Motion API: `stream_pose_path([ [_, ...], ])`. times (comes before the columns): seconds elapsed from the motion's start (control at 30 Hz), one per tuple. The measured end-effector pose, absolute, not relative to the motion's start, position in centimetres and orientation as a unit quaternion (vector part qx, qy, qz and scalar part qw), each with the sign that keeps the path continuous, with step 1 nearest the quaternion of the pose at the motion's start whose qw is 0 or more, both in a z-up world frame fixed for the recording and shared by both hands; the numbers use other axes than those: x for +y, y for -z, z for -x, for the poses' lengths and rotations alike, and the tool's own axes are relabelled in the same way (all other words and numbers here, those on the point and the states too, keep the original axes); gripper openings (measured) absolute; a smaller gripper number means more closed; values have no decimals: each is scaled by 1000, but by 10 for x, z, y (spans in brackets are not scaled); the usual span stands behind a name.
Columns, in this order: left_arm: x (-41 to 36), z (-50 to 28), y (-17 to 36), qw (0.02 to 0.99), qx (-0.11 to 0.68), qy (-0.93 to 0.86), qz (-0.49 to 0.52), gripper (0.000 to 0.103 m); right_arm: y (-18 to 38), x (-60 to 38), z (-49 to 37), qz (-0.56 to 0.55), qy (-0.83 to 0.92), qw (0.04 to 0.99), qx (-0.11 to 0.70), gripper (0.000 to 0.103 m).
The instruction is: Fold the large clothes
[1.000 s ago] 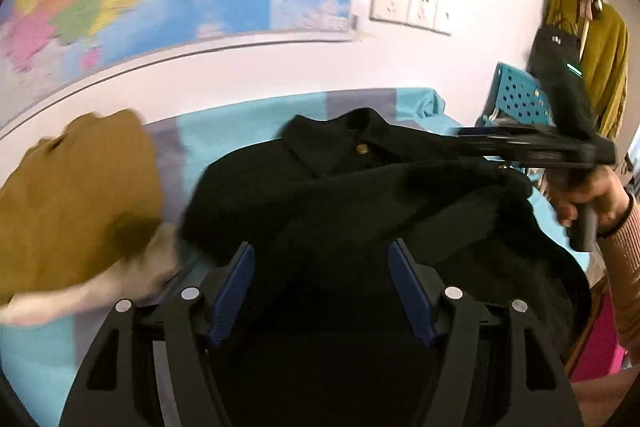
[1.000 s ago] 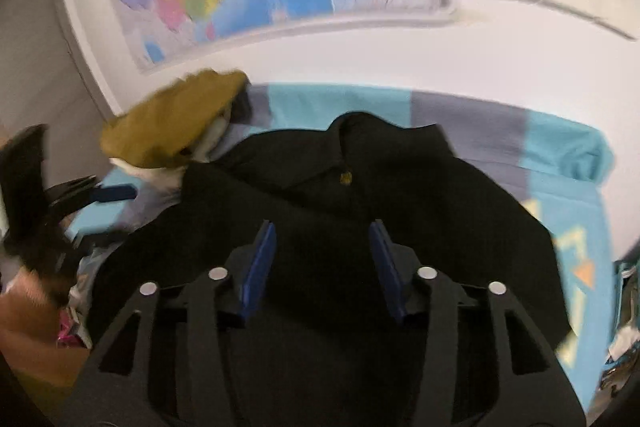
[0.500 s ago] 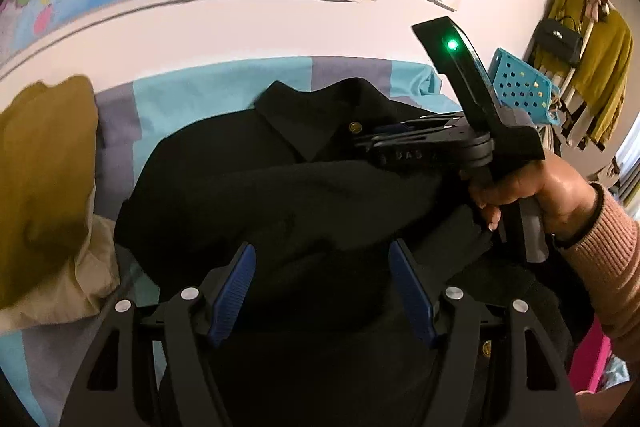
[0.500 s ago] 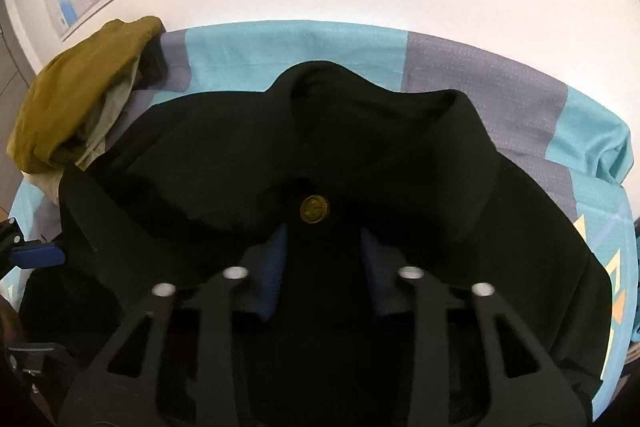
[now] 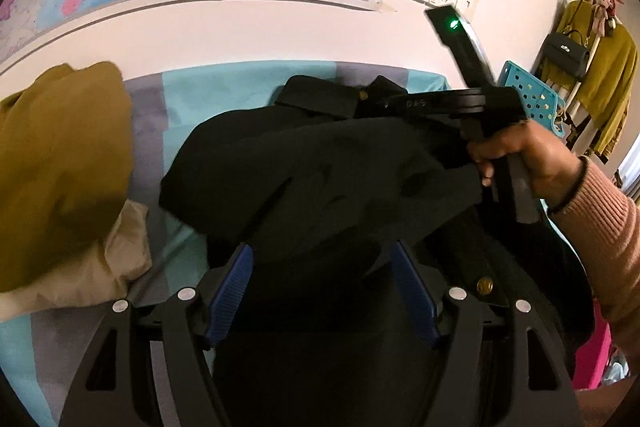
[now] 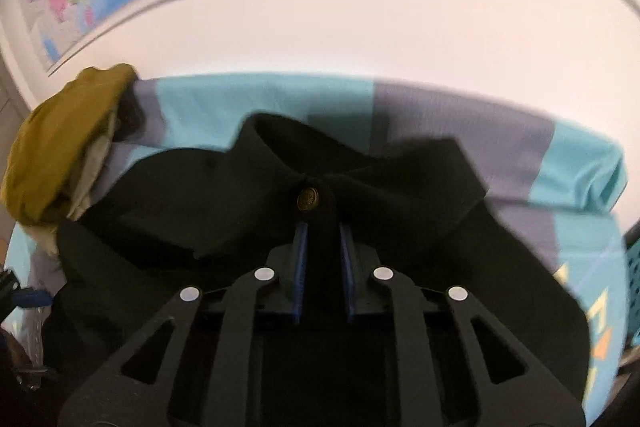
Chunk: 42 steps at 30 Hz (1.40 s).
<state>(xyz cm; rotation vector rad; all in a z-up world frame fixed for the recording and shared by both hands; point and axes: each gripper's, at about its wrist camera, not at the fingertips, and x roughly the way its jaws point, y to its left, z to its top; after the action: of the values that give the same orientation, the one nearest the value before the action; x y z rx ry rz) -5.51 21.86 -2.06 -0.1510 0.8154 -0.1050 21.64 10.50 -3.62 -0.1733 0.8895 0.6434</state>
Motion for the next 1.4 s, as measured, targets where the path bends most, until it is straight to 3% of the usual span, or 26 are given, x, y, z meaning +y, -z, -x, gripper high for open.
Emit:
stream_pose_path([
  [0.1, 226, 67, 23, 913, 398, 46, 73, 72, 34, 102, -210, 85, -307, 850, 419, 23],
  [0.2, 236, 84, 26, 913, 401, 33, 71, 74, 10, 84, -191, 80, -312, 861, 393, 53],
  [0.37, 247, 115, 35, 906, 415, 25, 80, 75, -24, 38, -125, 62, -404, 836, 367, 56],
  [0.4, 247, 119, 36, 906, 416, 23, 77, 77, -25, 30, -103, 70, -426, 824, 368, 65],
  [0.57, 246, 144, 42, 899, 431, 27, 69, 80, 10, 14, -19, 126, -463, 775, 411, 68],
  [0.6, 245, 149, 43, 898, 435, 29, 66, 81, 23, 14, -7, 145, -460, 770, 418, 65],
  [0.67, 243, 155, 48, 892, 445, 39, 66, 83, 42, 15, 3, 177, -440, 776, 417, 33],
  [0.7, 241, 159, 51, 887, 453, 48, 70, 83, 49, 13, 0, 158, -443, 771, 429, 8],
  [0.8, 236, 168, 57, 877, 471, 68, 73, 83, 47, 7, -6, 159, -406, 806, 400, 0],
  [0.87, 232, 178, 58, 876, 470, 75, 74, 83, 47, 4, -15, 174, -349, 838, 381, 0],
  [0.97, 233, 189, 62, 875, 470, 74, 85, 83, 56, -7, -25, 98, -379, 814, 428, 1],
  [1.0, 235, 192, 63, 876, 468, 73, 88, 83, 48, -14, -18, 101, -375, 824, 413, 13],
  [1.03, 235, 196, 63, 877, 467, 73, 89, 84, 43, -19, -15, 92, -382, 823, 410, 36],
  [1.1, 234, 202, 63, 878, 465, 74, 88, 85, 29, -39, 4, 64, -398, 828, 391, 63],
  [1.4, 226, 209, 66, 881, 452, 103, 99, 85, 42, -170, 50, -58, -299, 866, 397, 77],
])
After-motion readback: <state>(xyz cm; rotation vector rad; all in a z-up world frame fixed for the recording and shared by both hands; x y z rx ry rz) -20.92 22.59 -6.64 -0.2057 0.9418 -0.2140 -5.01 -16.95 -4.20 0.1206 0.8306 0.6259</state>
